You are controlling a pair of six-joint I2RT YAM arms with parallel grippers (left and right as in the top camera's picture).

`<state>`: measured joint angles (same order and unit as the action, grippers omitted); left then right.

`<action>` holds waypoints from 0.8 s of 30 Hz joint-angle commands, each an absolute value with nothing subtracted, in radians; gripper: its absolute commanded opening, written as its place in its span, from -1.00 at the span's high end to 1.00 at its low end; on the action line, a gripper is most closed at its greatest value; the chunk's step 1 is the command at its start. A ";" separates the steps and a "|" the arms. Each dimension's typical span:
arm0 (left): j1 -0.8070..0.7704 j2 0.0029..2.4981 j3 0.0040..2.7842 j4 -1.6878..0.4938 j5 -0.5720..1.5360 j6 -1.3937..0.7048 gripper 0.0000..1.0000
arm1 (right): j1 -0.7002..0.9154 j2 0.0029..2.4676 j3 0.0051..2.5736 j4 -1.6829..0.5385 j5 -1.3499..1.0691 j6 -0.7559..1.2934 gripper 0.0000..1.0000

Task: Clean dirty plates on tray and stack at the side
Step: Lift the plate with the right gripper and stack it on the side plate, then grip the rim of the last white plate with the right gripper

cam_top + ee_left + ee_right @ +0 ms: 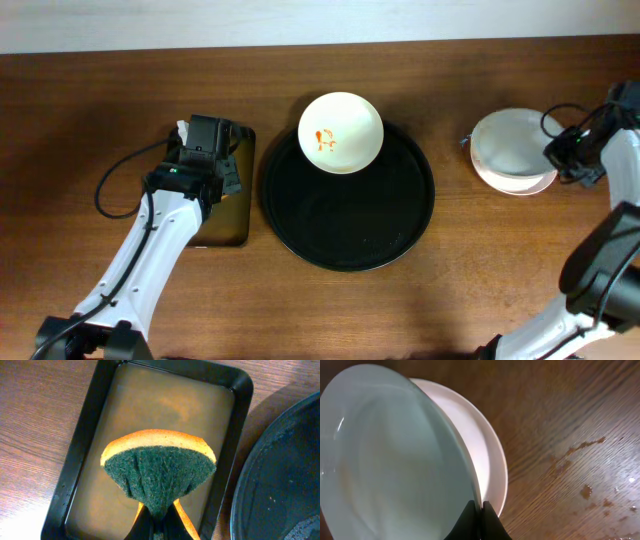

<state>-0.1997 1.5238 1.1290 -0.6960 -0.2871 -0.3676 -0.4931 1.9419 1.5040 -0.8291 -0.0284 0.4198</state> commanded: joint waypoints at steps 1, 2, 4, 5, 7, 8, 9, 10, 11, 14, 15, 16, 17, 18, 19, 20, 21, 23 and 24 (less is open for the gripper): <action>-0.193 1.499 1.134 -0.694 -0.283 -0.381 1.00 | -0.493 1.983 1.517 -0.841 -0.003 0.424 0.82; -0.193 1.499 1.134 -0.693 -0.284 -0.381 1.00 | -0.493 1.977 1.517 -0.853 -0.020 0.424 0.13; -0.193 1.499 1.134 -0.693 -0.284 -0.381 1.00 | -0.493 1.953 1.526 -0.870 -0.065 0.424 -0.11; -0.193 1.499 1.134 -0.693 -0.284 -0.381 1.00 | -0.492 1.917 1.555 -0.887 -0.140 0.421 -0.13; -0.193 1.499 1.134 -0.693 -0.283 -0.381 1.00 | -0.440 1.836 1.594 -0.891 -0.389 0.276 -0.14; -0.193 1.499 1.134 -0.694 -0.284 -0.381 1.00 | -0.401 1.822 1.594 -0.904 -0.433 0.232 -0.15; -0.193 1.499 1.134 -0.694 -0.283 -0.381 1.00 | -0.337 1.821 1.593 -0.928 -0.445 0.178 -0.14; -0.193 1.499 1.134 -0.694 -0.283 -0.381 1.00 | -0.227 1.831 1.586 -0.938 -0.440 0.107 -0.13; -0.193 1.499 1.134 -0.694 -0.283 -0.381 1.00 | -0.165 1.840 1.584 -0.936 -0.422 0.104 -0.13; -0.193 1.499 1.134 -0.694 -0.283 -0.381 1.00 | 0.033 1.892 1.580 -0.904 -0.317 0.105 -0.09; -0.193 1.499 1.134 -0.694 -0.283 -0.381 1.00 | 0.107 1.927 1.580 -0.888 -0.274 0.112 -0.08; -0.193 1.499 1.134 -0.694 -0.283 -0.381 1.00 | 0.141 1.950 1.580 -0.867 -0.259 0.113 -0.08; -0.193 1.499 1.134 -0.694 -0.283 -0.381 1.00 | 0.178 1.985 1.580 -0.829 -0.184 0.198 -0.03; -0.193 1.499 1.134 -0.694 -0.283 -0.381 1.00 | 0.187 2.004 1.580 -0.802 -0.181 0.256 -0.04; -0.193 1.499 1.134 -0.694 -0.283 -0.381 1.00 | 0.198 2.028 1.580 -0.764 -0.183 0.287 -0.05; -0.193 1.499 1.134 -0.694 -0.283 -0.381 1.00 | 0.207 2.059 1.580 -0.720 -0.182 0.315 -0.13; -0.193 1.499 1.134 -0.694 -0.283 -0.381 1.00 | 0.210 2.086 1.580 -0.684 -0.178 0.324 -0.20; -0.193 1.499 1.134 -0.694 -0.283 -0.381 1.00 | 0.210 2.136 1.580 -0.618 -0.179 0.335 -0.22; -0.193 1.499 1.134 -0.694 -0.283 -0.381 1.00 | 0.209 2.157 1.580 -0.611 -0.179 0.336 -0.22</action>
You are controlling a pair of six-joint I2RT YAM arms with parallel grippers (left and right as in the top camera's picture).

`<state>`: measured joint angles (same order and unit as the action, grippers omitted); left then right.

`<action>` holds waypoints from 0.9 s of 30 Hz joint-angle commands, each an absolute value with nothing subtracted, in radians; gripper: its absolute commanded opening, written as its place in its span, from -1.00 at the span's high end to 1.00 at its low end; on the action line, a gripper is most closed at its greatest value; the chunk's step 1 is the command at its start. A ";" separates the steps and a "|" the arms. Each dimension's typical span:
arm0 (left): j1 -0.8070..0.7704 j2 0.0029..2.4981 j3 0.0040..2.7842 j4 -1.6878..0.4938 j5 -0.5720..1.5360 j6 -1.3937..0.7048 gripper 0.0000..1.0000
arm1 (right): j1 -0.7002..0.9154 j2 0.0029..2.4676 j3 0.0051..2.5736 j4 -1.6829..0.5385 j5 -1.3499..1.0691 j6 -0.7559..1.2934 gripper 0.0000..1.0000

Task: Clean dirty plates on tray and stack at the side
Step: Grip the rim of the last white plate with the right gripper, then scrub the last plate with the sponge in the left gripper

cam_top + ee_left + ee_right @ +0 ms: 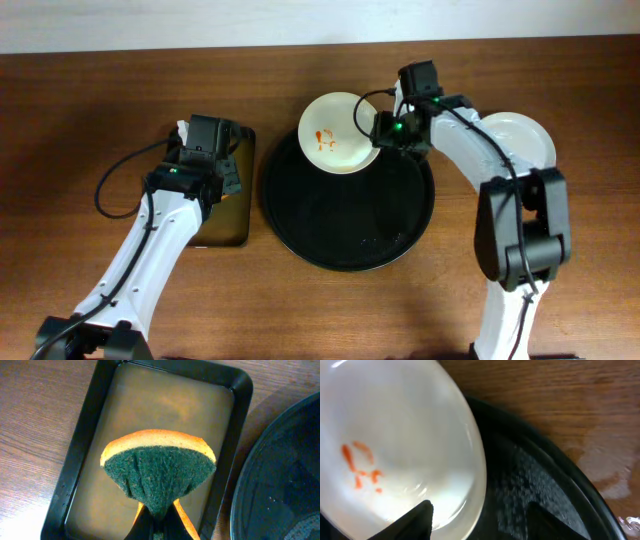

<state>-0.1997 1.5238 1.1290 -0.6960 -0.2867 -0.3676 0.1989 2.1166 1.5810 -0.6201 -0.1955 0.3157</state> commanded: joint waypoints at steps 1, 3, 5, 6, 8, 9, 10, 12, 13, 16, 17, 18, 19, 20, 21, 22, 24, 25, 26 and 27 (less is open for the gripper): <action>-0.193 1.499 1.134 -0.694 -0.283 -0.381 1.00 | 0.210 2.185 1.580 -0.609 -0.184 0.336 -0.04; -0.193 1.499 1.134 -0.694 -0.283 -0.381 1.00 | 0.210 2.200 1.580 -0.634 -0.253 0.339 0.54; -0.193 1.499 1.134 -0.694 -0.283 -0.381 1.00 | 0.207 2.200 1.582 -0.737 -0.279 0.339 0.92; -0.193 1.499 1.134 -0.694 -0.283 -0.381 1.00 | 0.204 2.200 1.583 -0.804 -0.277 0.339 0.92; -0.193 1.499 1.134 -0.694 -0.283 -0.381 1.00 | 0.186 2.177 1.583 -0.934 -0.273 0.338 0.92; -0.193 1.499 1.134 -0.694 -0.283 -0.381 1.00 | 0.176 2.157 1.583 -0.994 -0.250 0.338 0.92; -0.193 1.499 1.134 -0.694 -0.283 -0.381 1.00 | 0.162 2.126 1.583 -1.086 -0.181 0.338 0.92; -0.193 1.499 1.134 -0.691 -0.257 -0.381 1.00 | 0.150 2.104 1.582 -1.218 -0.118 0.288 0.92; -0.193 1.499 1.134 -0.682 -0.212 -0.381 1.00 | 0.150 2.105 1.578 -1.231 -0.118 0.268 0.92; -0.213 1.504 1.132 -0.600 0.101 -0.381 1.00 | 0.157 2.106 1.565 -1.231 -0.123 0.270 0.92; -0.247 1.523 1.132 -0.562 0.193 -0.381 1.00 | 0.164 2.106 1.565 -1.227 -0.123 0.270 0.92; -0.291 1.550 1.132 -0.525 0.259 -0.382 1.00 | 0.177 2.106 1.565 -1.224 -0.122 0.270 0.92; -0.352 1.591 1.132 -0.481 0.316 -0.382 1.00 | 0.190 2.106 1.565 -1.216 -0.122 0.270 0.92; -0.390 1.617 1.132 -0.453 0.327 -0.389 1.00 | 0.191 2.106 1.565 -1.215 -0.122 0.271 0.92; -0.443 1.656 1.132 -0.405 0.327 -0.445 1.00 | 0.190 2.106 1.565 -1.216 -0.122 0.279 0.92; -0.495 1.696 1.132 -0.345 0.327 -0.487 1.00 | 0.190 2.106 1.562 -1.215 -0.122 0.297 0.92; -0.538 1.729 1.132 -0.291 0.326 -0.545 1.00 | 0.190 2.106 1.557 -1.212 -0.123 0.301 0.92; -0.566 1.753 1.132 -0.254 0.326 -0.596 1.00 | 0.190 2.106 1.557 -1.212 -0.123 0.301 0.92; -0.592 1.782 1.132 -0.222 0.325 -0.659 1.00 | 0.190 2.106 1.557 -1.212 -0.123 0.301 0.92; -0.608 1.805 1.132 -0.203 0.325 -0.691 1.00 | 0.190 2.106 1.557 -1.212 -0.123 0.301 0.92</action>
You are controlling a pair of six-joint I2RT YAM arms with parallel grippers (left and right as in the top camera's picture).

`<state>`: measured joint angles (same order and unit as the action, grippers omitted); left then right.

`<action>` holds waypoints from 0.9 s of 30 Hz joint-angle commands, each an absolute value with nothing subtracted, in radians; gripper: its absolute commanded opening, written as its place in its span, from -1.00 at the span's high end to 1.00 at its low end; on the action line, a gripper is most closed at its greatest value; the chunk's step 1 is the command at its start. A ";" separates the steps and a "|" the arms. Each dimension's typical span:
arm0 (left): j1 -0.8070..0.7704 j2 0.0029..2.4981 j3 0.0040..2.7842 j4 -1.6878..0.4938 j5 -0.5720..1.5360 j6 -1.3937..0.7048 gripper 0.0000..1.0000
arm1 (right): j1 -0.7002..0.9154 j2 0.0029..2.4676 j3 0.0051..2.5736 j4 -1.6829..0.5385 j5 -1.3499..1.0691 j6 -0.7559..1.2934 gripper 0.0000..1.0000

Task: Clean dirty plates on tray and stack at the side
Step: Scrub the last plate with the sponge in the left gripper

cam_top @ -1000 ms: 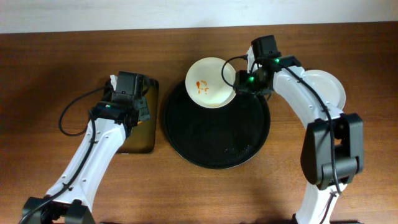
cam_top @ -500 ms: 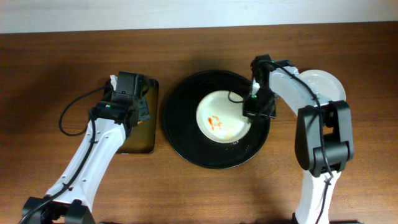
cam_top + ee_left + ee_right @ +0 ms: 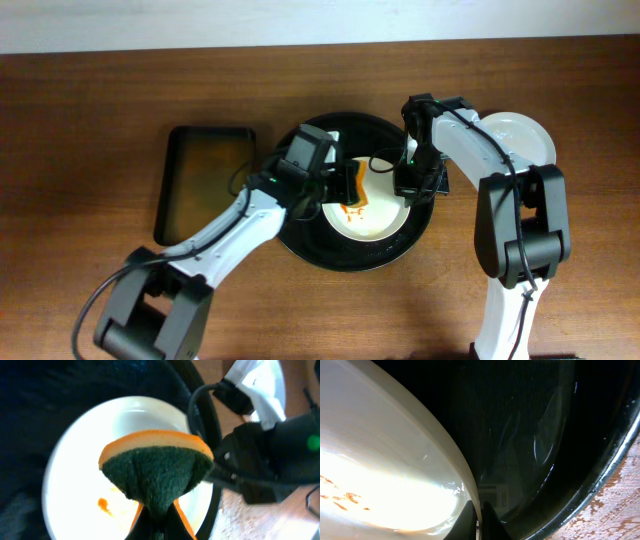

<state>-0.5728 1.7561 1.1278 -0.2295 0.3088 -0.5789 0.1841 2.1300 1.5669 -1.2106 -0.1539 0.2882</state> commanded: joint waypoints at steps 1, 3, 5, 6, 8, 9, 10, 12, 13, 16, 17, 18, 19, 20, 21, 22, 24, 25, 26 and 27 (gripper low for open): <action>-0.622 1.837 1.132 -0.176 0.326 -0.727 1.00 | 0.190 2.106 1.557 -1.213 -0.123 0.301 0.92; -0.640 1.876 1.132 -0.146 0.326 -0.748 1.00 | 0.190 2.106 1.557 -1.213 -0.123 0.301 0.92; -0.660 1.911 1.132 -0.117 0.315 -0.748 1.00 | 0.190 2.106 1.557 -1.213 -0.123 0.301 0.92; -0.673 1.929 1.132 -0.120 0.283 -0.748 1.00 | 0.190 2.106 1.557 -1.214 -0.123 0.301 0.92; -0.685 1.966 1.132 -0.115 0.265 -0.748 1.00 | 0.190 2.106 1.557 -1.216 -0.123 0.301 0.92; -0.685 1.982 1.132 -0.115 0.262 -0.748 1.00 | 0.190 2.106 1.557 -1.216 -0.123 0.301 0.92; -0.684 1.995 1.132 -0.124 0.223 -0.748 1.00 | 0.190 2.106 1.557 -1.216 -0.123 0.301 0.92; -0.677 1.997 1.132 -0.167 0.145 -0.748 1.00 | 0.190 2.106 1.557 -1.220 -0.123 0.301 0.92; -0.667 1.997 1.132 -0.201 0.097 -0.747 1.00 | 0.190 2.106 1.557 -1.220 -0.123 0.301 0.92; -0.608 1.997 1.132 -0.271 0.018 -0.705 1.00 | 0.190 2.106 1.557 -1.221 -0.123 0.301 0.92; -0.584 1.997 1.132 -0.271 0.018 -0.702 1.00 | 0.190 2.106 1.557 -1.221 -0.123 0.301 0.92; -0.571 1.997 1.132 -0.270 0.017 -0.695 1.00 | 0.190 2.106 1.557 -1.220 -0.123 0.301 0.92; -0.562 1.997 1.134 -0.266 0.003 -0.653 1.00 | 0.190 2.106 1.557 -1.221 -0.123 0.301 0.92; -0.560 1.997 1.134 -0.267 -0.025 -0.625 1.00 | 0.190 2.106 1.557 -1.220 -0.123 0.301 0.92; -0.560 1.997 1.135 -0.267 -0.039 -0.588 1.00 | 0.190 2.106 1.557 -1.221 -0.123 0.301 0.92; -0.560 1.995 1.135 -0.267 -0.042 -0.575 1.00 | 0.190 2.106 1.557 -1.220 -0.123 0.301 0.92; -0.560 1.987 1.149 -0.267 -0.043 -0.517 1.00 | 0.190 2.106 1.557 -1.221 -0.123 0.301 0.92; -0.560 1.980 1.169 -0.267 -0.054 -0.480 1.00 | 0.190 2.106 1.557 -1.223 -0.123 0.301 0.92; -0.560 1.978 1.190 -0.273 -0.076 -0.476 1.00 | 0.190 2.106 1.557 -1.223 -0.123 0.301 0.92; -0.560 1.978 1.196 -0.281 -0.105 -0.476 1.00 | 0.190 2.106 1.557 -1.223 -0.123 0.301 0.92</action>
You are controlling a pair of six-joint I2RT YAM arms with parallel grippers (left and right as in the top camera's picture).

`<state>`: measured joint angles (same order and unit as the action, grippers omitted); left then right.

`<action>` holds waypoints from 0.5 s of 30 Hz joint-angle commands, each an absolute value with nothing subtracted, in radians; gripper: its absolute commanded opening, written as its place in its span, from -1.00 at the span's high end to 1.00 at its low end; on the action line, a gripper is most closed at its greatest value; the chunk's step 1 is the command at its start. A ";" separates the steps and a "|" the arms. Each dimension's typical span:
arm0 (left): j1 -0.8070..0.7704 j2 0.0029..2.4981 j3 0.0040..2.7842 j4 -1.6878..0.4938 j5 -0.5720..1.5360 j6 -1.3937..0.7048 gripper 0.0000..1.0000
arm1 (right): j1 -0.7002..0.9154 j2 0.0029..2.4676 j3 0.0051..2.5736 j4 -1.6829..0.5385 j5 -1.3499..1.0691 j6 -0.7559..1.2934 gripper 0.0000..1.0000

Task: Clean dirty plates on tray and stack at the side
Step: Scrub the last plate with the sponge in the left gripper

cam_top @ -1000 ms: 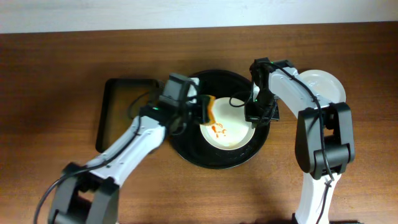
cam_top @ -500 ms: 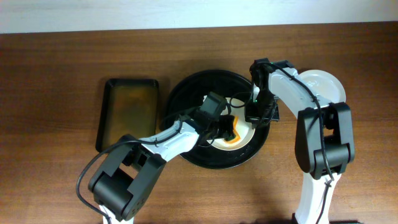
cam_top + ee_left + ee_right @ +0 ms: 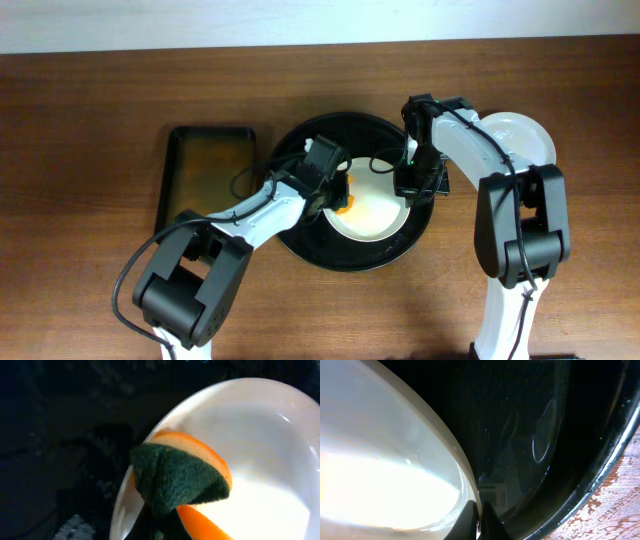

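Note:
A white plate [image 3: 378,210] lies on the round black tray [image 3: 300,243]. My right gripper [image 3: 408,186] is shut on the plate's right rim; the right wrist view shows its jaws [image 3: 480,521] pinching the rim of the plate [image 3: 385,475]. My left gripper [image 3: 335,188] is shut on a green and orange sponge [image 3: 177,477]. The sponge presses on the left inner edge of the plate [image 3: 260,455]. No orange stain shows on the visible parts of the plate.
A stack of white plates [image 3: 522,135] sits on the table to the right of the tray. A black rectangular pan [image 3: 205,180] lies to the left. The tray's rim [image 3: 600,465] is wet, and the wood beside it is spattered.
The sponge was above the stained plate and now rests against its left inner edge. The orange marks seen in the right wrist view no longer show. The right gripper keeps its hold.
My left gripper held the sponge over the rectangular pan while my right set a plate on the stack. Then my right gripper was open at the stained plate on the tray's far edge. Later it gripped that plate mid-tray with the sponge above, now on it.

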<state>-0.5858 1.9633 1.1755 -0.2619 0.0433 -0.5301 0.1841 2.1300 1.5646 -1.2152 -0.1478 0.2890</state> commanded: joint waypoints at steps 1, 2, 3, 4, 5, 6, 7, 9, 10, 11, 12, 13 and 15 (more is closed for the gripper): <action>-0.560 1.978 1.196 -0.287 -0.129 -0.476 1.00 | 0.190 2.106 1.557 -1.224 -0.123 0.301 0.92; -0.560 1.978 1.197 -0.290 -0.151 -0.475 1.00 | 0.190 2.106 1.557 -1.224 -0.123 0.301 0.92; -0.560 1.978 1.200 -0.289 -0.159 -0.472 1.00 | 0.190 2.106 1.557 -1.223 -0.123 0.301 0.92; -0.560 1.978 1.202 -0.268 -0.159 -0.472 1.00 | 0.190 2.106 1.557 -1.223 -0.123 0.301 0.92; -0.560 1.978 1.203 -0.244 -0.159 -0.472 1.00 | 0.190 2.106 1.557 -1.224 -0.123 0.301 0.92; -0.560 1.978 1.204 -0.216 -0.163 -0.473 1.00 | 0.190 2.106 1.557 -1.225 -0.123 0.301 0.92; -0.560 1.978 1.204 -0.201 -0.187 -0.472 1.00 | 0.190 2.106 1.557 -1.227 -0.123 0.301 0.92; -0.560 1.978 1.206 -0.196 -0.258 -0.472 1.00 | 0.190 2.106 1.557 -1.232 -0.123 0.300 0.92; -0.560 1.978 1.211 -0.190 -0.260 -0.472 1.00 | 0.190 2.106 1.557 -1.235 -0.123 0.300 0.92; -0.560 1.978 1.220 -0.186 -0.260 -0.472 1.00 | 0.190 2.106 1.557 -1.235 -0.123 0.300 0.92; -0.560 1.978 1.239 -0.187 -0.265 -0.472 1.00 | 0.190 2.106 1.557 -1.235 -0.123 0.300 0.92; -0.560 1.971 1.253 -0.188 -0.301 -0.472 1.00 | 0.190 2.106 1.557 -1.235 -0.122 0.300 0.92; -0.560 1.936 1.260 -0.188 -0.338 -0.469 1.00 | 0.190 2.106 1.557 -1.235 -0.122 0.300 0.92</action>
<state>-0.5827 1.9640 1.2346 -0.1902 -0.2268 -0.4892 0.1871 2.1300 1.5650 -1.2232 -0.1734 0.2966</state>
